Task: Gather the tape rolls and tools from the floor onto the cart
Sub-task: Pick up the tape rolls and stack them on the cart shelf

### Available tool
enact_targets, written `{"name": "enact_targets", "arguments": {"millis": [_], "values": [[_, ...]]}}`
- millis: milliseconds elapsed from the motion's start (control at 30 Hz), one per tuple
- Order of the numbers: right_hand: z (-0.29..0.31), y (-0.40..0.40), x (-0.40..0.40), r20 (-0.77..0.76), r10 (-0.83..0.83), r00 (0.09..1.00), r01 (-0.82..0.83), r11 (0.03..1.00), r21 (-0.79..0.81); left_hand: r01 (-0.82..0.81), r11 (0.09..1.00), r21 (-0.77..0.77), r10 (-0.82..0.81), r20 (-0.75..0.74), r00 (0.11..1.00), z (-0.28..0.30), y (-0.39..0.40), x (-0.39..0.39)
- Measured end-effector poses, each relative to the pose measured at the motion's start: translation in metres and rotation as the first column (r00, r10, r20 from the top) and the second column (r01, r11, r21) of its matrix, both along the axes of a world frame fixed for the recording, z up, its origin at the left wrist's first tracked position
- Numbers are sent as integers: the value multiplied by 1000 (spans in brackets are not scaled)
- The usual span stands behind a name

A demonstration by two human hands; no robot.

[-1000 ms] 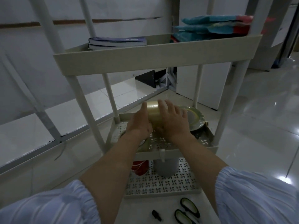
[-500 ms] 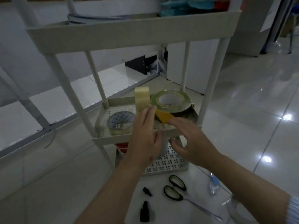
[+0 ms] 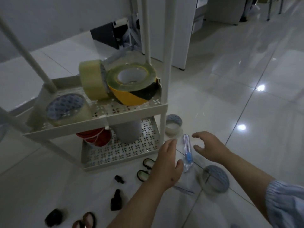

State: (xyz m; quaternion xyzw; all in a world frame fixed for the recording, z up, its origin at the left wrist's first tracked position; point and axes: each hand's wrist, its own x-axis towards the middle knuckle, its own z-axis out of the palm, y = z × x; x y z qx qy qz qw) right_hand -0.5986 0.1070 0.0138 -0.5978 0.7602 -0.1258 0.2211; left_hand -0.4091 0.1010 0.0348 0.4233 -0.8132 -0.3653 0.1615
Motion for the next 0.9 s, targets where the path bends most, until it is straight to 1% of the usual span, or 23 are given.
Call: {"name": "enact_targets", "arguments": {"millis": [100, 167, 233, 300, 367, 500, 567, 667, 800, 900], "values": [[-14, 14, -14, 15, -3, 1000, 0, 984, 176, 23, 994, 104, -25, 11, 1000, -21, 9, -19], [-25, 28, -22, 43, -24, 999, 13, 972, 235, 47, 975, 217, -50, 8, 999, -36, 23, -31], [-36, 43, -30, 68, -48, 997, 29, 966, 258, 67, 939, 337, -79, 22, 997, -49, 39, -39], [-44, 57, -37, 82, -65, 994, 40, 962, 271, 71, 902, 425, -97, 39, 995, -61, 53, -45], [-49, 67, -44, 87, -49, 995, 24, 963, 267, 58, 869, 490, -98, 55, 994, -71, 63, -49], [-51, 74, -47, 73, -22, 997, 4, 972, 235, 42, 808, 588, -68, 23, 997, -75, 75, -51], [-48, 72, -43, 66, -7, 998, -7, 977, 211, 32, 799, 600, -32, -11, 999, -72, 76, -47], [-35, 65, -32, 94, -6, 996, -12, 983, 184, -14, 801, 599, 59, -55, 997, -64, 71, -35], [-9, 54, -7, 246, -33, 969, -16, 981, 193, -87, 872, 482, 180, -151, 972, -49, 60, -10], [15, 42, 19, 240, 38, 970, -63, 993, 97, -127, 887, 444, 255, -239, 937, -34, 52, 15]]}}
